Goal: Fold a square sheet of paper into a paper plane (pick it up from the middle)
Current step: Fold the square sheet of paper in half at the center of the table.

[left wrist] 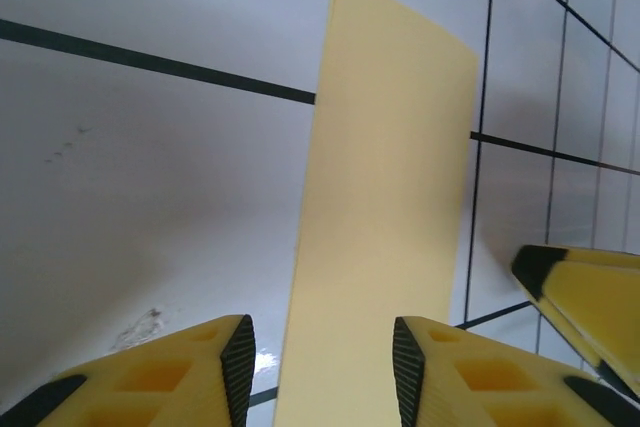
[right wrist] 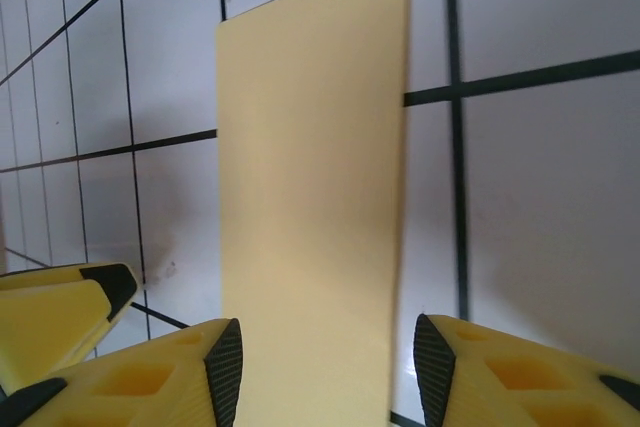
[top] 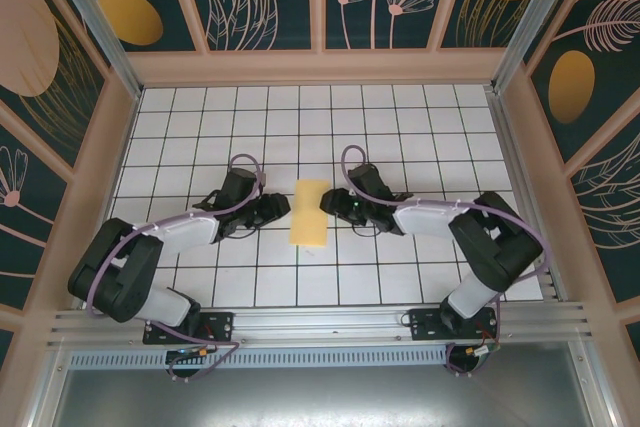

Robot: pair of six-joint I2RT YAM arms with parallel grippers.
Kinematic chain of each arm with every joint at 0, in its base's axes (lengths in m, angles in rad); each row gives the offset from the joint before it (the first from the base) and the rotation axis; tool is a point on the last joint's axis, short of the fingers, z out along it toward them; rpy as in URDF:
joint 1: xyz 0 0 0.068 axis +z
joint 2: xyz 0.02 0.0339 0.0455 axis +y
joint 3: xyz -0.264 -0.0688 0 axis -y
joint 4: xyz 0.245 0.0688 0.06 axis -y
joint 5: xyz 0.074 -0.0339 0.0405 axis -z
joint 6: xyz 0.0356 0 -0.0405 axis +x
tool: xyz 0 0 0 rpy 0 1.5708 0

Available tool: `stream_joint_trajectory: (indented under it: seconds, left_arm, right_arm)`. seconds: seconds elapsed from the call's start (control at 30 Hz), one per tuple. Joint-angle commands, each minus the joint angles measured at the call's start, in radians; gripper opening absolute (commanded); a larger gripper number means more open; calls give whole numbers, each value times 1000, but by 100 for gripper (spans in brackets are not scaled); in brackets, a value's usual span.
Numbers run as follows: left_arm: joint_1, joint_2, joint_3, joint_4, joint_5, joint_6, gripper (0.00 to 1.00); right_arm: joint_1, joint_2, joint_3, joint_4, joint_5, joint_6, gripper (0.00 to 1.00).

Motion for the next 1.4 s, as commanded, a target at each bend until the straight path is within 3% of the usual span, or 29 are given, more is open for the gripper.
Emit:
stream_joint_trajectory:
  seconds: [0.0,0.43,1.37]
  left_arm:
    - [15,9,-15,82,55,-42,45]
    - [17,21,-6,64,50,-34,45]
    - [17,72,26,68,106,-30,48]
  right_arm:
    - [3,45,57,11,-61,23,51]
    - [4,114,90,-12,-88,25,48]
    - [-8,95,5,23,-101,43,47]
